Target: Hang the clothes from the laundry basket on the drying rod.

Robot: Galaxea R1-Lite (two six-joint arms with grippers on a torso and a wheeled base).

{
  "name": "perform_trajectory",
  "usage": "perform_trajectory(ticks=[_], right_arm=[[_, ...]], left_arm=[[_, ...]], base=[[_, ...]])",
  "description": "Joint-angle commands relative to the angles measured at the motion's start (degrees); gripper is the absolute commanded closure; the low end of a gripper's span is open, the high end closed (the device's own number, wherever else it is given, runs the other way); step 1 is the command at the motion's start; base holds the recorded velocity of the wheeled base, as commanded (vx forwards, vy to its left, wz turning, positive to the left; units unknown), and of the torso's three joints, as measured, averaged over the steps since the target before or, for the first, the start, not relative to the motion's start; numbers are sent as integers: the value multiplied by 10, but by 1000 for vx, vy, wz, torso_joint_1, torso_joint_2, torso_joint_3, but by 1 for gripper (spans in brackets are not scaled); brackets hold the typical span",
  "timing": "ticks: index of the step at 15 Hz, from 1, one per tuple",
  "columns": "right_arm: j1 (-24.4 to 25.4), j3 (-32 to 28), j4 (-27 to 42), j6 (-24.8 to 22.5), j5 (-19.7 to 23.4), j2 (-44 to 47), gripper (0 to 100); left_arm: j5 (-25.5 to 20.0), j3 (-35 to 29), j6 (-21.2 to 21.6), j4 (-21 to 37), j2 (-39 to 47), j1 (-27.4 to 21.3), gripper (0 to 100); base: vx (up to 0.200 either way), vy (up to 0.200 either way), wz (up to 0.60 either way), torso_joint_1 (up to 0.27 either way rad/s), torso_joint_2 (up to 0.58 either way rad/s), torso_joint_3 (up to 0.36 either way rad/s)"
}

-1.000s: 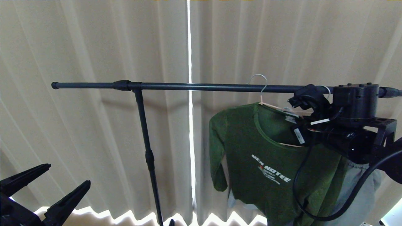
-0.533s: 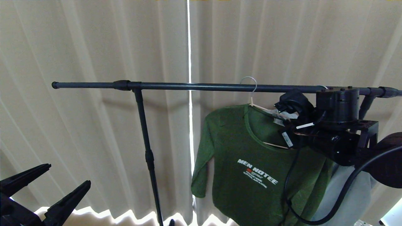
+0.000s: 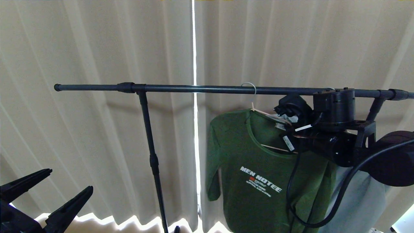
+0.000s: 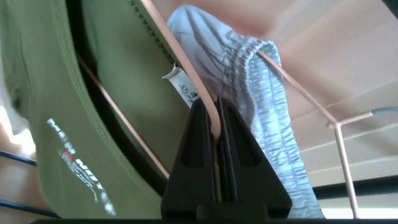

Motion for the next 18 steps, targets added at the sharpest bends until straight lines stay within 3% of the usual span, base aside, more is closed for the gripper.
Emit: perform_trajectory(ticks=[1,3,4,9,12,14,15,17,18], right_arm=[[1,-1,-2,0,2,5,100],[6,2,-2,0,2,4,100],[11,2,-2,0,2,2,0],[16,6,-23,22,14,0,0],[16,38,-97,42,57,-2,0],[16,86,-162,50,80,-15,0],[16,131,-235,49,93,-35,0],[15,176,-291,48,102,-76,0],[14,213,-300,47,102,-133,0]], left_arm=[[0,0,1,0,0,0,0],[0,0,1,0,0,0,0],[0,0,1,0,0,0,0],[0,-1,1,0,-1,0,0],[0,-2,0,0,-1,0,0],[0,0,-2,0,-4,2,0],[1,3,-6,0,-24,5,0],[4,6,-10,1,-53,14,0],[4,22,-11,7,-87,40,0]], base=[[0,0,0,0,0,0],[0,0,0,0,0,0],[0,0,0,0,0,0],[0,0,0,0,0,0],[0,0,0,0,0,0],[0,0,0,0,0,0],[0,0,0,0,0,0],[0,0,0,0,0,0],[0,0,0,0,0,0]])
